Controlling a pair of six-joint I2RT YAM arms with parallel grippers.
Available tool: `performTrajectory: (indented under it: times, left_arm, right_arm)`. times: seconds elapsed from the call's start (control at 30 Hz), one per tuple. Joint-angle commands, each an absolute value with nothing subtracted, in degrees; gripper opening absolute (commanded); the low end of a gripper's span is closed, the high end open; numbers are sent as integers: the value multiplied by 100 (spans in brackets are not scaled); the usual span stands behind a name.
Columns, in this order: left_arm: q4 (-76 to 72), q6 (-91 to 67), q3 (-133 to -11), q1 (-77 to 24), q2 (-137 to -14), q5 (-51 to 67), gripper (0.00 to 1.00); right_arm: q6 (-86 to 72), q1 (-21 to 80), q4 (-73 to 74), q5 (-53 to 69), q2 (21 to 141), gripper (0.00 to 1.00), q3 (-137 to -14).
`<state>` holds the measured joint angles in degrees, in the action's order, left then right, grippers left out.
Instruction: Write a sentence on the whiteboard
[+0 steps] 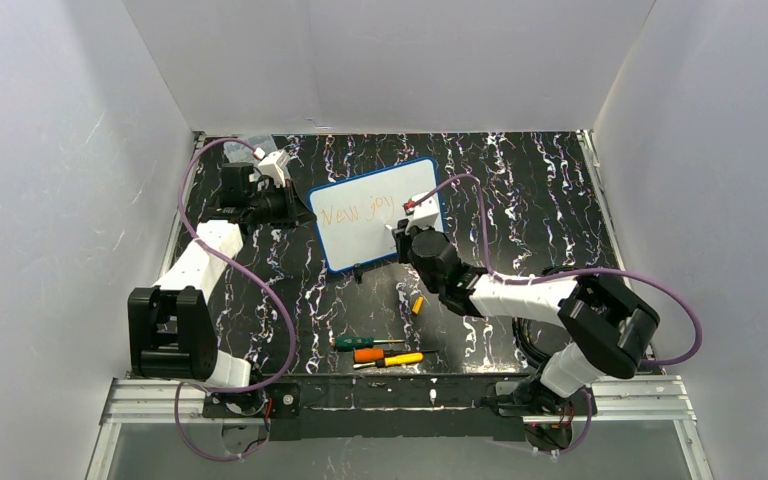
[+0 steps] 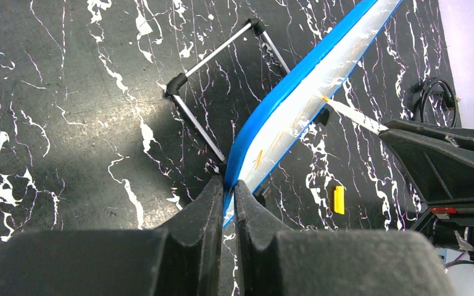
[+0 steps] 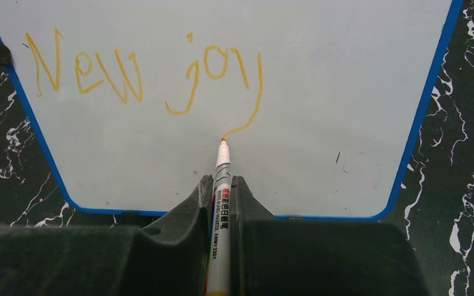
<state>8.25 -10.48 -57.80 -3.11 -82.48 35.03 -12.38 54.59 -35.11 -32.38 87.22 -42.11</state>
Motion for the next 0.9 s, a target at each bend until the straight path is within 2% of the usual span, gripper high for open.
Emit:
performTrajectory:
  times: [0.0, 0.27, 0.6, 0.87]
  left_arm:
    - [844, -1037, -5792, -325, -7849, 3616, 0]
    - [870, -1028, -5763, -325, -7824, 3578, 0]
    - [879, -1026, -5756, -325, -7806, 3569, 0]
    - [916, -976, -5772, -325, -7810, 3547, 0]
  right_arm:
    - [-1310, 5502, -3460, -3286, 8420, 1, -4288]
    - [-1190, 5454, -3020, -3311, 7770, 1, -4298]
    - [-1516, 4328, -3187, -1824, 7602, 1, -4225]
    - [-1608, 3960, -3482, -1323, 7876, 1, -4469]
